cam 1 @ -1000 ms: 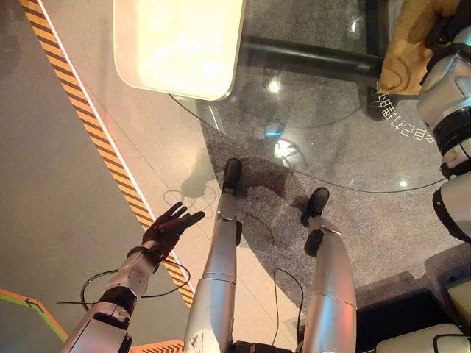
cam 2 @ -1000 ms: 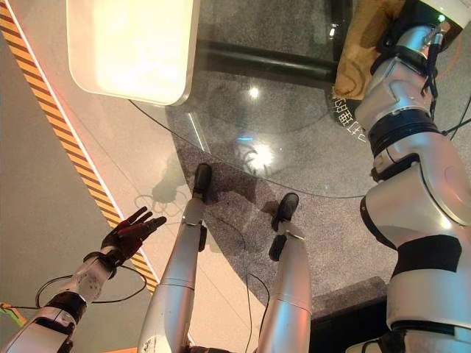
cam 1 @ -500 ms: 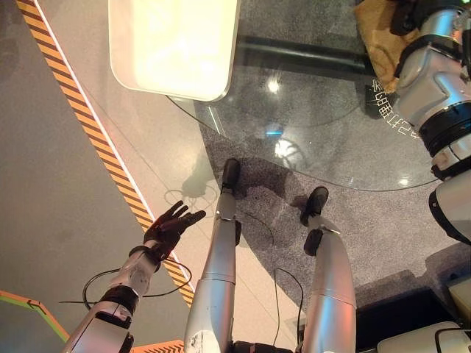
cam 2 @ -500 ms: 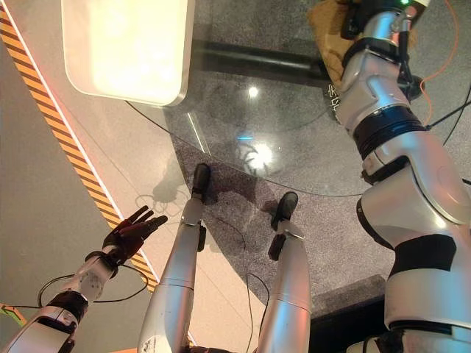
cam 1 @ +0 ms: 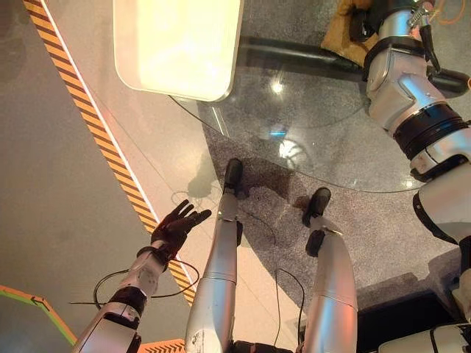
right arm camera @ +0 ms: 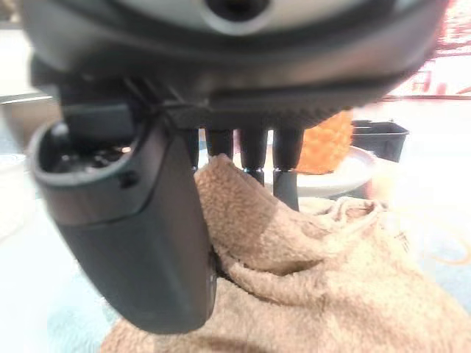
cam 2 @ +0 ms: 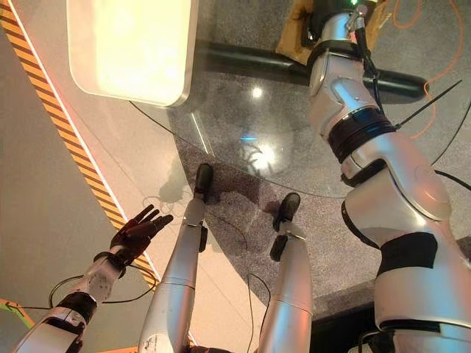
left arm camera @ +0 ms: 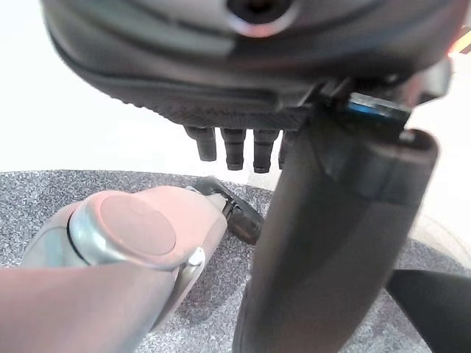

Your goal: Wipe the table with a cloth and put it in the basket.

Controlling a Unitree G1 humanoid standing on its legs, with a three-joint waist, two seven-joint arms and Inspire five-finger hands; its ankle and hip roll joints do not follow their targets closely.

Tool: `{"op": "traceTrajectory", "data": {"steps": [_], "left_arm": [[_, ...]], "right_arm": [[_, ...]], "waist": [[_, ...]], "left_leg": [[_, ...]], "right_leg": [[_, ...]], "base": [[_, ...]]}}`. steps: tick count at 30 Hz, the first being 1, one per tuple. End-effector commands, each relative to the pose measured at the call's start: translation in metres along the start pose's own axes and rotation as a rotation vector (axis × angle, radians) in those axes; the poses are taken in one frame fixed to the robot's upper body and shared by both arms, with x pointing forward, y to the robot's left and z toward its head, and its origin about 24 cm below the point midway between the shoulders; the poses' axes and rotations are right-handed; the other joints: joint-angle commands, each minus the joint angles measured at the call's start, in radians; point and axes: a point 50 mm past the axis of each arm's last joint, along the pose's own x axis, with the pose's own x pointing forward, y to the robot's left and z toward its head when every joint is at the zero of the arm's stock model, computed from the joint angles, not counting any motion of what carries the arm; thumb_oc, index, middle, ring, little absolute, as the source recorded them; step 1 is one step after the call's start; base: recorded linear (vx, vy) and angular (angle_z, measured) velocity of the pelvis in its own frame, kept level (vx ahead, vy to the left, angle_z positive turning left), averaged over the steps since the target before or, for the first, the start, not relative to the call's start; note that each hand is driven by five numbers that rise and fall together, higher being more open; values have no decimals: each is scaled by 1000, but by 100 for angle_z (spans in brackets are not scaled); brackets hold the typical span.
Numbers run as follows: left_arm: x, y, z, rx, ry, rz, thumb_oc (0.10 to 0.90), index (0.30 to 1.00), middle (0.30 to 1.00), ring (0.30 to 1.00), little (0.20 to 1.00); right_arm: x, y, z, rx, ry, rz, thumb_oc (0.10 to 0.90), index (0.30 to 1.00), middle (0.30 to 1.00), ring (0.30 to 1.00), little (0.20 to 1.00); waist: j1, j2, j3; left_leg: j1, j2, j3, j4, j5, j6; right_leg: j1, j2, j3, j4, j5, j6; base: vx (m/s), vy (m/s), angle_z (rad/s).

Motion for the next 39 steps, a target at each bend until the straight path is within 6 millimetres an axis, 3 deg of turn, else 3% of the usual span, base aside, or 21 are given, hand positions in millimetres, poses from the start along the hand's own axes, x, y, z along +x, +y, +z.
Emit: {"op": "traceTrajectory", "data": {"steps": [1, 12, 14, 15, 17, 18, 21, 29, 34, 36, 38, 39], "left_arm": [[-10, 16, -16, 23, 23, 56, 800, 900, 900, 900, 900], [-9, 11, -22, 27, 14, 48, 800, 900, 900, 900, 900], [-9, 11, -23, 27, 13, 51, 800, 900, 900, 900, 900], [-7, 9, -18, 25, -2, 45, 800, 900, 900, 900, 900], [-9, 11, -22, 22, 2, 57, 800, 900, 900, 900, 900], [-7, 8, -17, 21, -12, 51, 800, 900, 900, 900, 900], [-6, 8, -14, 14, -35, 56, 800, 900, 900, 900, 900], [-3, 9, 8, -7, -148, 100, 800, 900, 900, 900, 900], [-4, 8, 34, -42, -310, 183, 800, 900, 900, 900, 900], [-4, 8, 35, -44, -319, 187, 800, 900, 900, 900, 900], [-7, 10, 53, -73, -419, 239, 800, 900, 900, 900, 900], [-7, 10, 53, -72, -419, 239, 800, 900, 900, 900, 900]], "right_arm": [[-4, -32, 65, 9, -303, -121, 100, 300, 300, 300, 200], [-38, -29, 120, 126, -541, -61, 100, 300, 300, 300, 200], [-44, -30, 127, 152, -575, -52, 100, 300, 300, 300, 200], [-45, -36, 131, 160, -589, -66, 100, 300, 300, 300, 200], [-55, -34, 139, 201, -627, -42, 100, 300, 300, 300, 200], [-54, -39, 140, 202, -632, -56, 100, 300, 300, 300, 200], [-60, -40, 144, 229, -653, -50, 100, 300, 300, 300, 200], [-58, -36, 132, 284, -569, -77, 100, 300, 300, 300, 200], [-42, -26, 102, 336, -400, -117, 100, 300, 300, 300, 200], [-41, -26, 100, 340, -390, -120, 100, 300, 300, 300, 200], [-33, -23, 77, 376, -287, -153, 100, 300, 300, 300, 200], [-33, -23, 77, 376, -287, -152, 100, 300, 300, 300, 200]], "waist": [[32, 9, -3], [28, 6, -3], [25, 5, -3], [26, 7, -3], [22, 2, -3], [23, 3, -3], [18, 3, -3], [10, -2, -3], [10, -5, -3], [10, -5, -3], [8, -7, -3], [8, -7, -3]], "left_leg": [[30, -140, 90, 55, -108, 144], [25, -143, 94, 52, -104, 146], [27, -143, 94, 52, -103, 147], [-3, -141, 95, 43, -66, 150], [28, -141, 95, 48, -100, 148], [-1, -139, 97, 40, -65, 151], [-2, -140, 97, 42, -63, 152], [6, -137, 97, 39, -62, 151], [22, -137, 94, 34, -65, 149], [23, -137, 94, 34, -65, 149], [30, -136, 90, 34, -67, 146], [30, -136, 90, 33, -67, 146]], "right_leg": [[72, 125, -73, -153, 38, -60], [66, 135, -70, -155, 40, -59], [66, 137, -67, -154, 41, -58], [41, 138, -78, -170, 77, -66], [66, 142, -64, -156, 43, -58], [42, 142, -76, -170, 77, -65], [39, 146, -70, -168, 76, -66], [44, 151, -60, -168, 79, -65], [57, 152, -58, -172, 80, -64], [58, 152, -58, -172, 80, -64], [64, 151, -56, -172, 79, -63], [64, 151, -56, -172, 79, -63]], "base": [[0, -12, -4], [0, -3, -1], [-32, 11, 0], [-65, 23, 1], [0, 0, 0], [0, 0, 0], [-22, 7, 0], [0, 0, 0], [0, 0, 0], [0, 0, 0], [0, 0, 0], [0, 0, 0]]}}
